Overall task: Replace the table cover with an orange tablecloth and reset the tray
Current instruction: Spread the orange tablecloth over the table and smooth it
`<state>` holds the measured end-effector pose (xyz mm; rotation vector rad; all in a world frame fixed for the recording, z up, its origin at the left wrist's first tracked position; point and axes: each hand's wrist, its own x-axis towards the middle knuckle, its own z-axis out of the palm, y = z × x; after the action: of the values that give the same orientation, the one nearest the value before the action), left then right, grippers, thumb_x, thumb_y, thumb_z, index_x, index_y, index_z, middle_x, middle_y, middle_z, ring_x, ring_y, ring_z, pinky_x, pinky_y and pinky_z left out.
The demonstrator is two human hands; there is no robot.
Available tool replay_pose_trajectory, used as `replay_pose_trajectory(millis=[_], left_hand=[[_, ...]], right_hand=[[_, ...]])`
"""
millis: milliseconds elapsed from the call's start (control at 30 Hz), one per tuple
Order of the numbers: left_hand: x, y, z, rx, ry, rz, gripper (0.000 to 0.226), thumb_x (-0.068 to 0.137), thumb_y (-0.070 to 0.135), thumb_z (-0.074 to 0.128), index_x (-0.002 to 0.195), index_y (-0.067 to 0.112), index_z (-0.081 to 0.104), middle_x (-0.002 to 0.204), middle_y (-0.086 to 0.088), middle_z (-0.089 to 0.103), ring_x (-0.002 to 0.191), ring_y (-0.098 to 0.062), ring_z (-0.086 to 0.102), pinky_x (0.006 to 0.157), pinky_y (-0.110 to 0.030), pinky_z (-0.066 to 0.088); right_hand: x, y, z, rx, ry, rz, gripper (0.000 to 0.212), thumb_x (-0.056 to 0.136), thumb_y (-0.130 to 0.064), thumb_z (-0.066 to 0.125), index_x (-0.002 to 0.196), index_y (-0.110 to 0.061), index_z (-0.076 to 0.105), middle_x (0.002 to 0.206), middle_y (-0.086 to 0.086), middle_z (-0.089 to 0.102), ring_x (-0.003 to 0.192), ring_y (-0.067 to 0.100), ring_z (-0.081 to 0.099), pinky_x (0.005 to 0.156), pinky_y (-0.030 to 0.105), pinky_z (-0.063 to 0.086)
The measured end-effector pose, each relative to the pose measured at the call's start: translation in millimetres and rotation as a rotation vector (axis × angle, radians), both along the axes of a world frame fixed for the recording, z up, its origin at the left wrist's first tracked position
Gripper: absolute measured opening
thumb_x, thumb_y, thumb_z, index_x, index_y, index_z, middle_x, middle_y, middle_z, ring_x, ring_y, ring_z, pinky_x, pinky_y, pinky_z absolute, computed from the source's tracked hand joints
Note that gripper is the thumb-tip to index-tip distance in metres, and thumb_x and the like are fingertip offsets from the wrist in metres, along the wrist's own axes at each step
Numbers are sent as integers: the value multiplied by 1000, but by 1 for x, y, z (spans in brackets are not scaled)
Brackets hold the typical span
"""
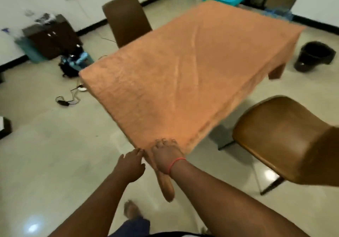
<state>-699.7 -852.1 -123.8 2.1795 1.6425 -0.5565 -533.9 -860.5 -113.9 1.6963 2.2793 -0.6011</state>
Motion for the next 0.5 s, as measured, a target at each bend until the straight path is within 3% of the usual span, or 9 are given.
replay_pose_trajectory(millis=[133,233,500], left_hand=[[-52,43,-6,-12,-116,71,63,93,43,44,152,26,26,161,0,24,143,-22,31,116,-51,23],[-107,77,-10,-18,-162,100,66,98,43,42,156,22,17,163,-1,17,148,-21,22,119,-50,15],[-320,183,-18,-82,-68,267,68,100,48,38,156,20,11,164,-6,13,147,-28,24,118,-53,17]], right_hand=[[-37,49,-2,49,-31,-38,56,100,-25,31,156,-17,23,164,12,18,148,35,20,118,54,18],[-92,87,-11,40,-44,-97,56,101,-32,33,155,-17,24,162,11,23,146,36,24,117,52,24],[-228,181,-20,28,-96,-268,53,96,-25,42,148,-18,36,159,8,30,144,32,31,113,50,33]])
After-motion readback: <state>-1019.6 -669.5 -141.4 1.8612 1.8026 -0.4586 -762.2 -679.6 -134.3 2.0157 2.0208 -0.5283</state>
